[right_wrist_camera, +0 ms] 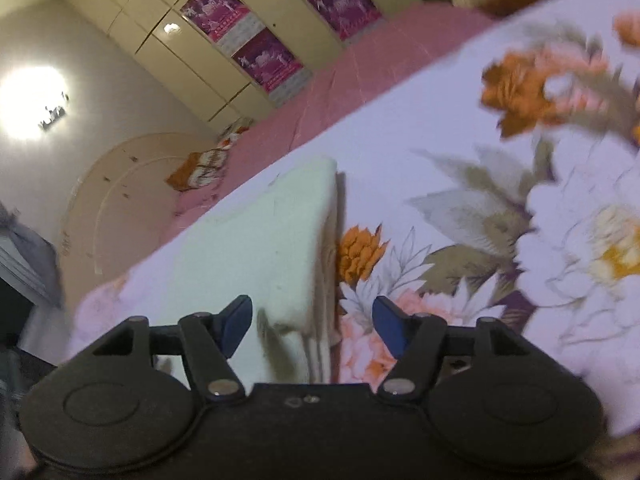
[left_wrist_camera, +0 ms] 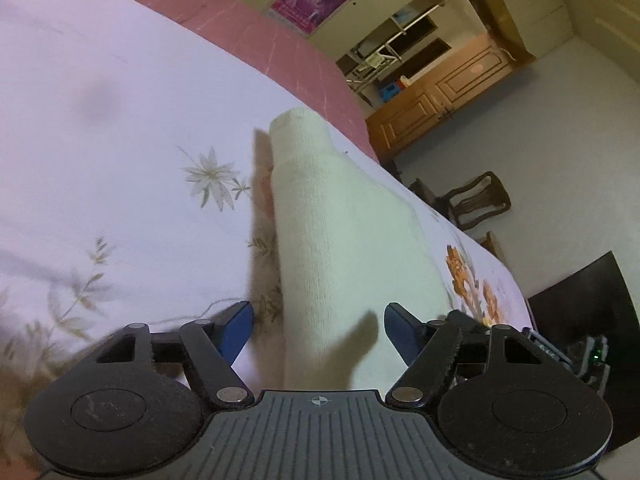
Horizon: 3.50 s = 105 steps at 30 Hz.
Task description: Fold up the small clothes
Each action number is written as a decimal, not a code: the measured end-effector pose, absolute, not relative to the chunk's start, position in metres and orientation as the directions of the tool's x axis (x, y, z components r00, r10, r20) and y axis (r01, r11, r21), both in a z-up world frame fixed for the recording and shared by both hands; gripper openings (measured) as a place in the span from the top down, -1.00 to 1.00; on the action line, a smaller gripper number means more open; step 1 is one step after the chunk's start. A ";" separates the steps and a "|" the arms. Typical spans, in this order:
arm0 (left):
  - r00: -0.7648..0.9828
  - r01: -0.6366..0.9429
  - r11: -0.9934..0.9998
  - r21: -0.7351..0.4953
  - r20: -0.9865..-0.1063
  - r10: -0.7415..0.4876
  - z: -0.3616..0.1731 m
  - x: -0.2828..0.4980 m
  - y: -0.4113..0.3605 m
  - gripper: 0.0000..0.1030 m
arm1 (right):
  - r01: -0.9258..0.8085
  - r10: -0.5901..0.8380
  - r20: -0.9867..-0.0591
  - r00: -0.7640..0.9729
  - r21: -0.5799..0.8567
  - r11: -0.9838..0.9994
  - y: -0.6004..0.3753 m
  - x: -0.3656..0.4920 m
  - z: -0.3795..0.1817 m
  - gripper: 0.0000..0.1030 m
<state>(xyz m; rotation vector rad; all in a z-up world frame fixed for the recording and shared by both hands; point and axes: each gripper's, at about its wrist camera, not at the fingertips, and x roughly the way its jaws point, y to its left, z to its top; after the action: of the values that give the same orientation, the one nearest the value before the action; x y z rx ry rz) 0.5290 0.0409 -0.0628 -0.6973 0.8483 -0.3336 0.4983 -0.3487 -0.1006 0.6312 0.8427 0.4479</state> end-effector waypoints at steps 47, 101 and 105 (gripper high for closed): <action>0.710 0.042 0.958 -0.282 -0.667 -0.228 0.028 0.369 0.118 0.31 | -0.443 0.545 -0.581 0.605 0.324 0.836 -0.141 0.360 -0.024 0.47; 0.697 -0.103 0.980 -0.168 -0.715 -0.050 -0.028 0.247 0.121 -0.09 | -0.494 0.366 -0.750 0.552 0.059 0.867 -0.100 0.278 -0.075 0.38; 0.700 -0.119 0.985 -0.129 -0.714 -0.009 -0.024 0.227 0.110 -0.46 | -0.408 0.350 -0.751 0.559 0.119 0.905 -0.119 0.270 -0.074 0.28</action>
<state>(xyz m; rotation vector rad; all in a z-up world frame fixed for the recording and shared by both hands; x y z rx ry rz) 0.2270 0.1099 -0.0244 -0.1702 0.7938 0.0612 0.2700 -0.1185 -0.0744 -0.0716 0.8690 0.4474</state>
